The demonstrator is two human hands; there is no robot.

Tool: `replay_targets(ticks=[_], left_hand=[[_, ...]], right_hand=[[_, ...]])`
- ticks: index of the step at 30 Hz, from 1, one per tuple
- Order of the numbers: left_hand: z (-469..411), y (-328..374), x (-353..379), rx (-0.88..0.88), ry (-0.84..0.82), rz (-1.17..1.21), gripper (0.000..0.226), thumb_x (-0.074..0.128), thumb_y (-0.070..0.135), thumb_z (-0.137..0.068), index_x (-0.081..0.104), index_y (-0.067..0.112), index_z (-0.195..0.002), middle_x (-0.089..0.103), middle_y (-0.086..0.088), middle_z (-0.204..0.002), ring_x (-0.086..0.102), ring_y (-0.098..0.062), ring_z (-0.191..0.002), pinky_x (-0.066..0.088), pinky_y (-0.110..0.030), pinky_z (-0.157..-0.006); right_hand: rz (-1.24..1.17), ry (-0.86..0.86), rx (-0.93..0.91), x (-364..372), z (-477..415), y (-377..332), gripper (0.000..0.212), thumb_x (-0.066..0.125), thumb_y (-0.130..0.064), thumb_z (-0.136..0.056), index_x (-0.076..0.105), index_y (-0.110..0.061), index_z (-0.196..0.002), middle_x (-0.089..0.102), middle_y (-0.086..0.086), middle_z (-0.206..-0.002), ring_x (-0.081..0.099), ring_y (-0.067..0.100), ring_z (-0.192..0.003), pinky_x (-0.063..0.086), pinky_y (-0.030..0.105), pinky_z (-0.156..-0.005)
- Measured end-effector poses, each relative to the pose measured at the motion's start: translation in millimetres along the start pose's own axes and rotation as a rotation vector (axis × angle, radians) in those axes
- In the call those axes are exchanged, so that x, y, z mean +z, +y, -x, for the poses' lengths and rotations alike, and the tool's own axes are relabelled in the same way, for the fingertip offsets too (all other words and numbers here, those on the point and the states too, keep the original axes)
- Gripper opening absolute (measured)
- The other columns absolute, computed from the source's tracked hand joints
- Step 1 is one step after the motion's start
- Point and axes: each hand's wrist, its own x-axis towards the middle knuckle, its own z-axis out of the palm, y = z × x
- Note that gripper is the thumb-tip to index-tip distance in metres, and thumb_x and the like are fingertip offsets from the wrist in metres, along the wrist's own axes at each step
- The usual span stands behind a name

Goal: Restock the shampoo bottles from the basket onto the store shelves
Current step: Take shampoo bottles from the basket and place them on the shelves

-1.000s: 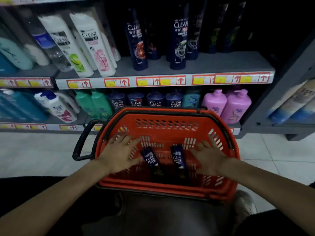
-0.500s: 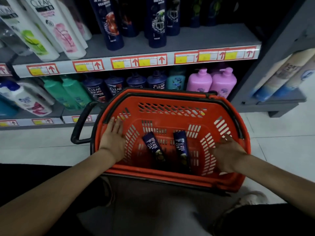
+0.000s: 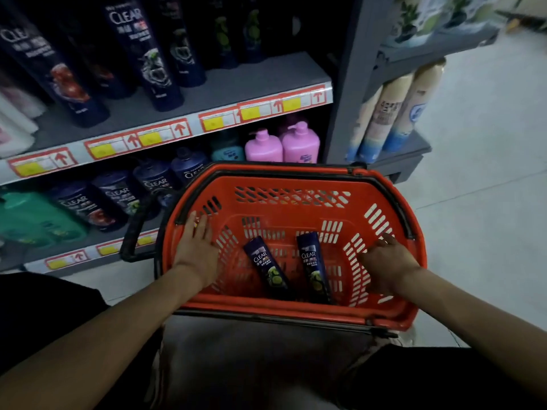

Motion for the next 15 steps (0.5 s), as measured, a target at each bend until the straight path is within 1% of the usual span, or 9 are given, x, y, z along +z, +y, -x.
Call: replay_targets(ticks=[4, 6, 8, 10, 13, 15], left_hand=[[-9, 13, -13, 0.012, 0.015, -0.043, 0.071, 0.028, 0.064, -0.100, 0.037, 0.024, -0.158, 0.011, -0.019, -0.171, -0.009, -0.047, -0.156, -0.018, -0.073, -0.112], [-9, 18, -17, 0.024, 0.023, -0.057, 0.071, 0.030, 0.064, -0.100, 0.036, 0.024, -0.158, 0.014, -0.018, -0.170, -0.007, -0.048, -0.156, -0.016, -0.075, -0.111], [-9, 22, -26, 0.032, 0.021, -0.056, 0.070, 0.032, 0.063, -0.100, 0.037, 0.024, -0.158, 0.019, -0.016, -0.169, -0.002, -0.047, -0.156, -0.013, -0.077, -0.112], [-9, 27, -34, 0.043, 0.038, -0.031, 0.067, 0.036, 0.060, -0.100, 0.043, 0.023, -0.155, 0.029, -0.016, -0.165, 0.010, -0.043, -0.155, -0.006, -0.077, -0.114], [-16, 32, -40, 0.103, 0.111, 0.053, 0.063, 0.041, 0.058, -0.098, 0.048, 0.022, -0.149, 0.046, -0.012, -0.153, 0.034, -0.038, -0.145, 0.011, -0.064, -0.121], [-24, 37, -42, 0.143, 0.159, 0.114, 0.062, 0.042, 0.057, -0.098, 0.044, 0.023, -0.150, 0.052, -0.009, -0.146, 0.045, -0.032, -0.136, 0.022, -0.057, -0.118]], right_hand=[[-0.044, -0.003, 0.040, 12, 5, 12, 0.075, 0.068, -0.057, -0.086, 0.045, -0.026, -0.150, 0.055, 0.001, -0.149, 0.044, 0.025, -0.144, 0.013, 0.049, -0.127], [-0.031, -0.017, 0.055, 13, 9, 15, 0.075, 0.069, -0.055, -0.087, 0.044, -0.025, -0.151, 0.053, 0.002, -0.151, 0.042, 0.026, -0.145, 0.013, 0.049, -0.127], [-0.017, -0.030, 0.064, 13, 12, 15, 0.075, 0.070, -0.053, -0.088, 0.043, -0.025, -0.152, 0.051, 0.003, -0.153, 0.040, 0.028, -0.147, 0.014, 0.049, -0.127], [-0.025, -0.037, 0.069, 13, 14, 14, 0.072, 0.070, -0.051, -0.088, 0.045, -0.025, -0.151, 0.052, 0.003, -0.151, 0.042, 0.028, -0.144, 0.020, 0.048, -0.125], [-0.062, -0.041, 0.080, 11, 14, 8, 0.064, 0.071, -0.045, -0.090, 0.048, -0.025, -0.146, 0.058, 0.002, -0.143, 0.050, 0.028, -0.136, 0.038, 0.046, -0.116], [-0.077, -0.051, 0.067, 7, 12, 0, 0.055, 0.069, -0.038, -0.092, 0.051, -0.025, -0.142, 0.059, 0.002, -0.138, 0.054, 0.028, -0.130, 0.048, 0.045, -0.106]])
